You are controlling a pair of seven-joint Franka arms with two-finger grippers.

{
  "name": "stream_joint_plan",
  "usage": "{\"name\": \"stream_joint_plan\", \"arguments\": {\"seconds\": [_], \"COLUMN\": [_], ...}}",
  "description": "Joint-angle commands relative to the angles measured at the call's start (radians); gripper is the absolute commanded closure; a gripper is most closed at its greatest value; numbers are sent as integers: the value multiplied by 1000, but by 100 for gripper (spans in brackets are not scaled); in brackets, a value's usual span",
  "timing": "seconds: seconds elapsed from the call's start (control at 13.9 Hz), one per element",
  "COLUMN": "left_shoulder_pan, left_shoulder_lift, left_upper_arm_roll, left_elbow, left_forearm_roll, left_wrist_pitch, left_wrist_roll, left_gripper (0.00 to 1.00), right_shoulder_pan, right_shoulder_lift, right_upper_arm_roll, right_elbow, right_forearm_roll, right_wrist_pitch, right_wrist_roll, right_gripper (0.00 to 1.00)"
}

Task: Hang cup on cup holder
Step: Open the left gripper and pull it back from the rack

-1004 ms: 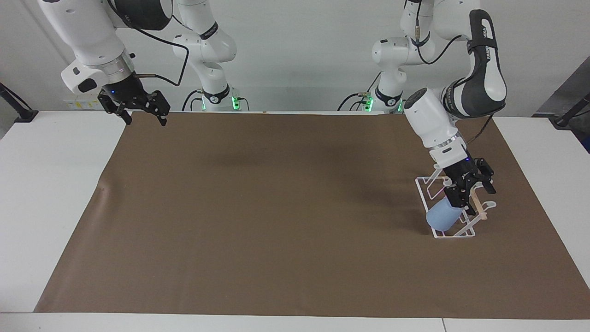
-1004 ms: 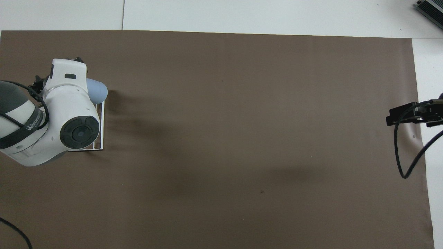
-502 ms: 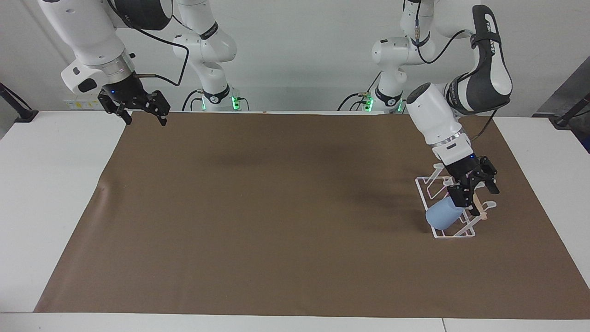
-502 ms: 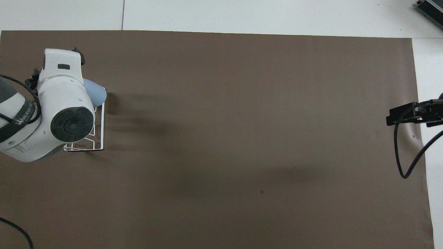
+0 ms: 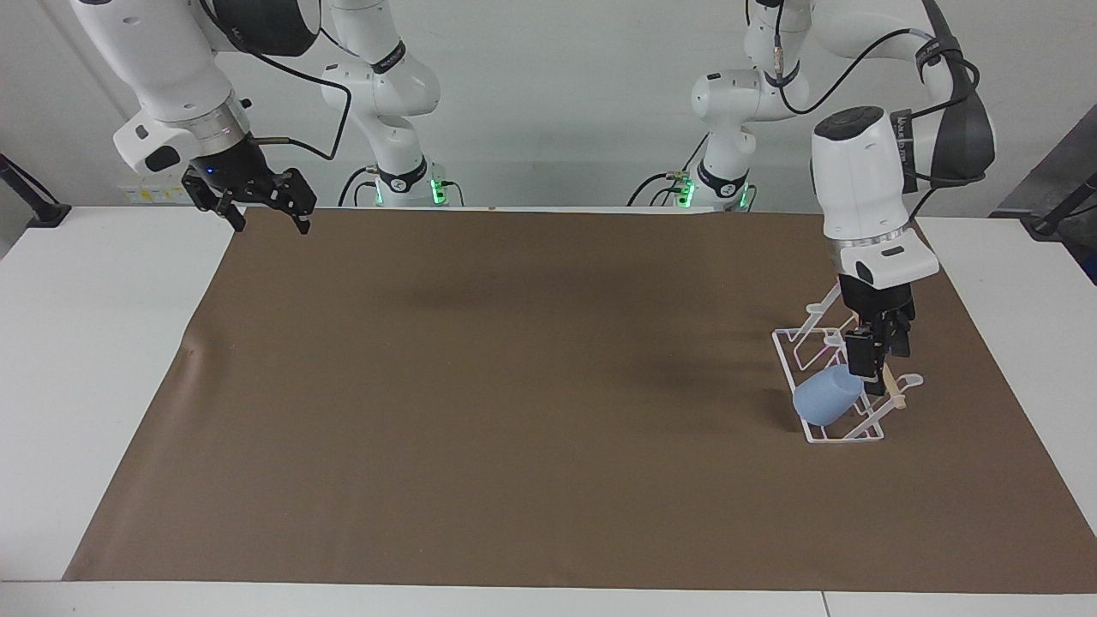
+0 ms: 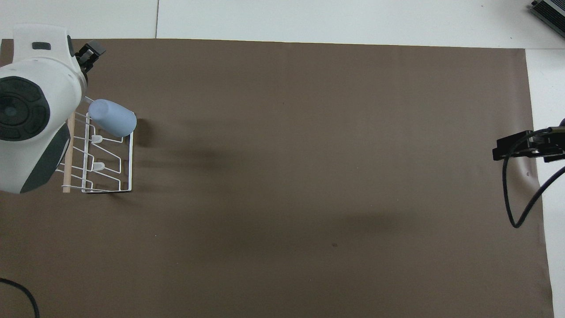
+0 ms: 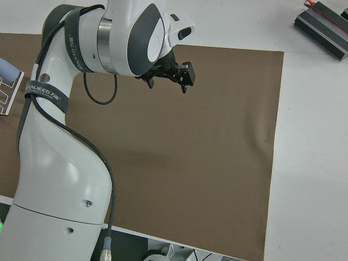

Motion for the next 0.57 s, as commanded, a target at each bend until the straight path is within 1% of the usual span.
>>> {"name": "stream_joint_plan", "arguments": {"seconds": [0.0,0.14,0.22,0.36,0.5], "left_shoulder_pan": [36,74,87,105,108], "left_shoulder_lift": [-59,-71,-75,-88,-105], "left_upper_arm_roll": [-3,-3,-1,0,3], "left_elbow": [47,96,116,122,121], "left_forearm_roll": [-235,-387,-426,-478,-494], "left_wrist_pitch": [-133,-249,-304,-387,-487], "left_wrist_roll": [254,455,534,658,852], "left_gripper": [0,0,0,0,0], "right_shoulder_pan": [-4,-4,-4,-4,-4], "right_shoulder_lift": [-17,-17,-17,-17,-17], "right_upper_arm_roll": [4,4,4,4,4], "right_elbow": [-14,-14,-16,-14,-14], "right_forearm_roll": [-12,-12,-12,-12,-12], "right_wrist_pitch": [-8,-8,-8,-8,-8], "right_wrist_roll": [18,18,18,18,18], "right_gripper": [0,0,0,0,0]}}
